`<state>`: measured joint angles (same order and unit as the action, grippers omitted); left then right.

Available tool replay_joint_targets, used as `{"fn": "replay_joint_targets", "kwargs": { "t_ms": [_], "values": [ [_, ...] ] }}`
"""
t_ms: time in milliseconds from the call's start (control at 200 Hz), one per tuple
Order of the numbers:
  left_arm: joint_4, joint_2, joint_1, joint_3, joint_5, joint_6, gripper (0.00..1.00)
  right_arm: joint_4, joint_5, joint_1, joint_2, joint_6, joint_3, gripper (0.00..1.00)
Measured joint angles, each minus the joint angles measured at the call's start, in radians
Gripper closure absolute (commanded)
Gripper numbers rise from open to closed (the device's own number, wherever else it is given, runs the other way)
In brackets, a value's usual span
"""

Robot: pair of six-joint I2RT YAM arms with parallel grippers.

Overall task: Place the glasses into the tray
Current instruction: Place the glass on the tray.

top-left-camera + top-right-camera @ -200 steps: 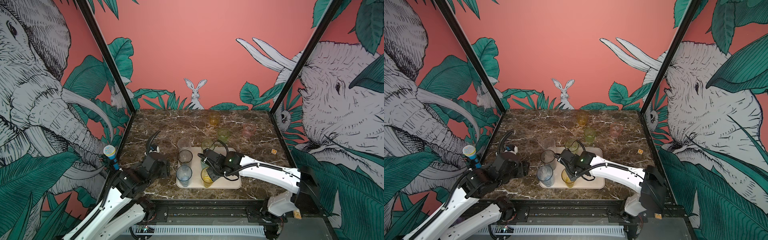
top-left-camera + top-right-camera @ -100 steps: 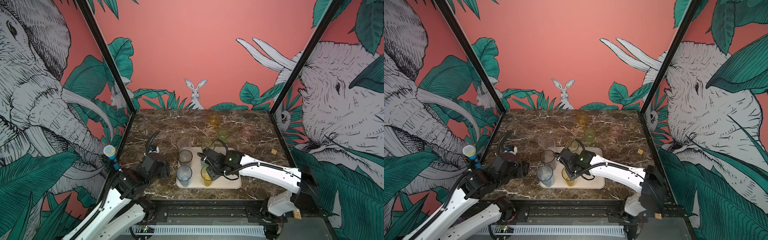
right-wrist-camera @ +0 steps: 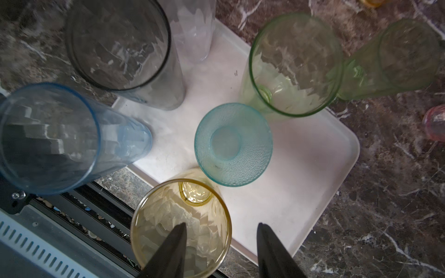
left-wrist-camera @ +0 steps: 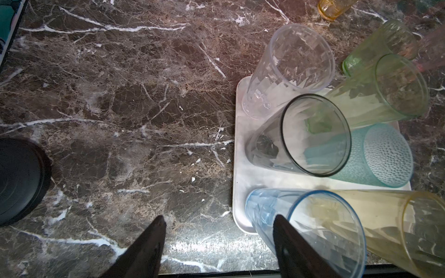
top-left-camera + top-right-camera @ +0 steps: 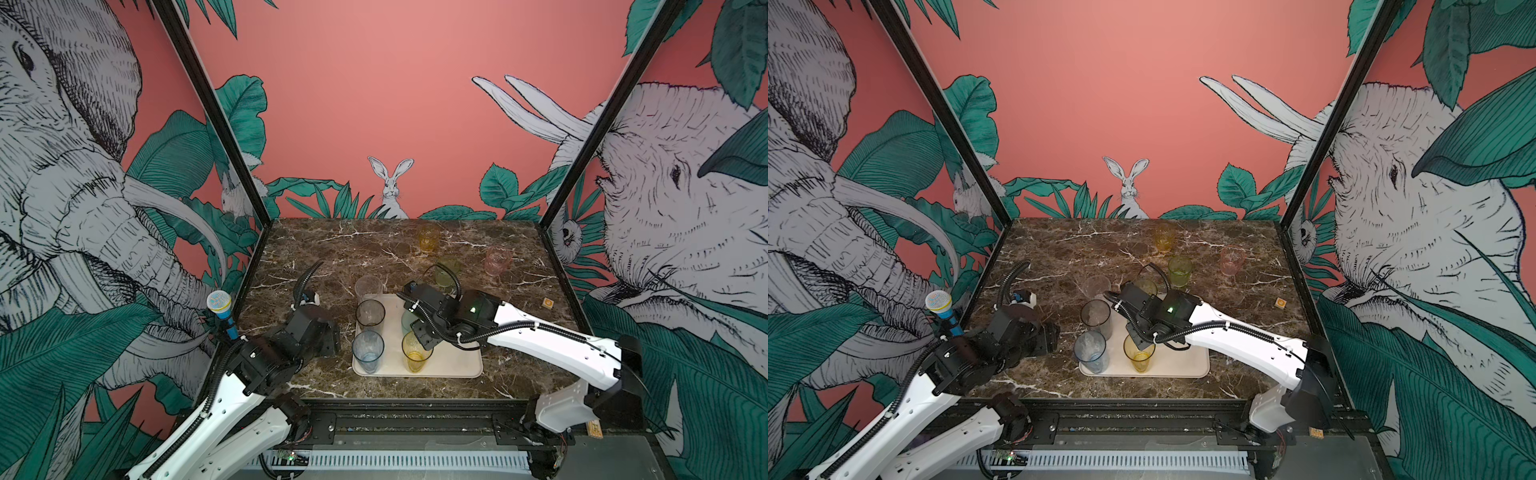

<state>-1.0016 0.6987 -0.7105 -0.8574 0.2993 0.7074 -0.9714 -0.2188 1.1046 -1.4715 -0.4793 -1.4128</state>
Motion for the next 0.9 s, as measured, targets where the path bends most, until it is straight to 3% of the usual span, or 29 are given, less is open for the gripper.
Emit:
{"fn": "replay_joint_targets", "kwargs": {
  "t_ms": [320, 900],
  "values": [
    [0.002, 0.017, 0.000, -0.006, 0.001, -0.001, 0.28, -0.039, -0.086, -0.037, 0.066, 0.085, -0.123, 0.47],
    [0.013, 0.047, 0.000, -0.006, 0.008, -0.016, 0.28, -0.019, -0.129, -0.234, 0.064, 0.233, -0.264, 0.38]
  ]
}}
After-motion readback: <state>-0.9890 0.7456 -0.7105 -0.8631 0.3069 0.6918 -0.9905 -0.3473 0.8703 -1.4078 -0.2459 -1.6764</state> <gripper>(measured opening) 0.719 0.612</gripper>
